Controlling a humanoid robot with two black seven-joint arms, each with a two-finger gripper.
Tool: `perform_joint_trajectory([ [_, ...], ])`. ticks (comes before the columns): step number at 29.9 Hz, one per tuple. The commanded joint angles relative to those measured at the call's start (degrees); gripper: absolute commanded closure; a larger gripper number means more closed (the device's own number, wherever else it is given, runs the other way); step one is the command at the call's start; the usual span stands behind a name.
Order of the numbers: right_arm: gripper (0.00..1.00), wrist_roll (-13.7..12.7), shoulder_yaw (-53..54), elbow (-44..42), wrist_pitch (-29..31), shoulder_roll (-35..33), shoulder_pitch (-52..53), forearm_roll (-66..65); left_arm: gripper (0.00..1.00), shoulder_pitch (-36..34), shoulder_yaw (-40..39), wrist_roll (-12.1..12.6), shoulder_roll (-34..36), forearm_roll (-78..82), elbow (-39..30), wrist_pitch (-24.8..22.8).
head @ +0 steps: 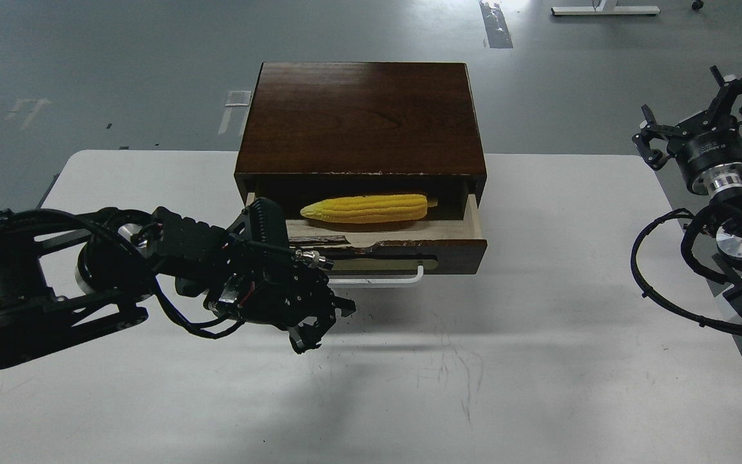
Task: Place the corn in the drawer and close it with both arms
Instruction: 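Push the drawer front with the left hand into the box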
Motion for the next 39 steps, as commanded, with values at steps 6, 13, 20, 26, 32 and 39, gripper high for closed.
perform_joint_trajectory([
  [6,0.0,0.0,-0.44,-0.01,0.0,-0.53,-0.09,-0.18,1.0,-0.03,-0.09,3.11,0.49,0.0,0.72,0.0],
  [13,0.0,0.0,-0.53,-0.45,0.0,-0.53,-0.18,-0.18,1.0,-0.64,-0.35,3.28,0.32,0.0,1.69,0.0],
  [20,0.0,0.0,-0.53,-0.45,0.0,-0.62,-0.09,-0.26,1.0,-1.87,-0.35,3.37,-0.12,0.0,3.18,0.0],
  [26,0.0,0.0,-0.53,-0.36,0.0,-0.62,-0.01,-0.26,1.0,-1.96,-0.35,3.46,-0.21,0.0,4.23,0.0],
  [32,0.0,0.0,-0.53,-0.36,0.0,-0.62,0.17,-0.26,1.0,-2.14,-0.35,3.55,-1.44,0.0,6.35,0.0],
  [39,0.0,0.0,-0.53,-0.36,0.0,-0.71,0.17,-0.26,1.0,-2.31,-0.35,3.55,-1.53,0.0,7.66,0.0],
])
